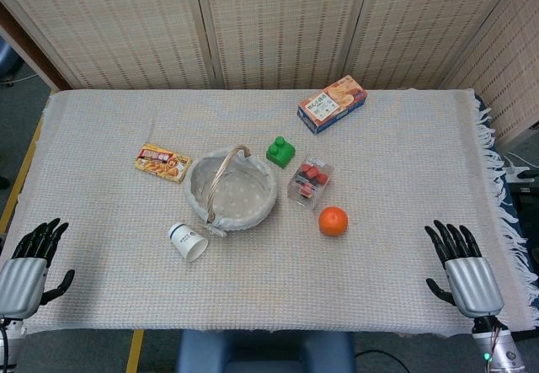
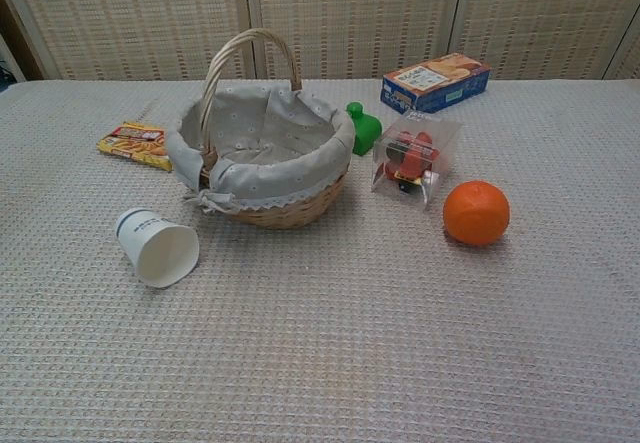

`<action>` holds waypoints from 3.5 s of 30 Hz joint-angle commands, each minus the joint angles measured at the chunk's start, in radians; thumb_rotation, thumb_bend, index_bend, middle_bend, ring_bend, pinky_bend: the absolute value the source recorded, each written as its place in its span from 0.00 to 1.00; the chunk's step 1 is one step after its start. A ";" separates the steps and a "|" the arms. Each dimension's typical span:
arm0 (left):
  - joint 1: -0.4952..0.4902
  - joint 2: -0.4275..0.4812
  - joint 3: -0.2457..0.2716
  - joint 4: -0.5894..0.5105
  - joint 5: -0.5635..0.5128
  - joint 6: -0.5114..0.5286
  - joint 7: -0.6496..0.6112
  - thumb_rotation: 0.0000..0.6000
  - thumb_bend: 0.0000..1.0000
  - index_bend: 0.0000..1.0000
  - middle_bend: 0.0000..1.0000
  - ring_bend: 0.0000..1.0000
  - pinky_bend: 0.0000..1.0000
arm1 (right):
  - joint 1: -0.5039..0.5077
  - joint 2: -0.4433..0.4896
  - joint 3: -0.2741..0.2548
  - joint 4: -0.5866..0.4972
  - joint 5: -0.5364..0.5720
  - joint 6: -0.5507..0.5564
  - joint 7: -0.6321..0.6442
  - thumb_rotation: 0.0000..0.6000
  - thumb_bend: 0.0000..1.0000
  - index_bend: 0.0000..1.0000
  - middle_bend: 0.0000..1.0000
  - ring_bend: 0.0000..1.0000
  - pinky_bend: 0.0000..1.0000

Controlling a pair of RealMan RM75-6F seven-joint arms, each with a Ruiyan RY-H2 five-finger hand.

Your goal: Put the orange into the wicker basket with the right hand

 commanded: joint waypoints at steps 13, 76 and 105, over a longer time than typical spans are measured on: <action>-0.001 0.000 -0.003 0.001 -0.006 -0.004 -0.005 1.00 0.35 0.00 0.00 0.00 0.11 | 0.018 0.008 0.009 -0.062 0.013 -0.030 -0.023 1.00 0.12 0.00 0.00 0.00 0.02; -0.006 0.011 0.001 -0.015 -0.014 -0.022 -0.023 1.00 0.34 0.00 0.00 0.00 0.11 | 0.509 -0.420 0.315 -0.160 0.651 -0.156 -0.411 1.00 0.24 0.26 0.59 0.63 0.69; -0.007 0.019 0.001 -0.024 -0.023 -0.034 -0.054 1.00 0.34 0.00 0.00 0.00 0.11 | 0.958 -0.904 0.540 0.376 0.736 -0.164 -0.408 1.00 0.24 0.39 0.59 0.59 0.68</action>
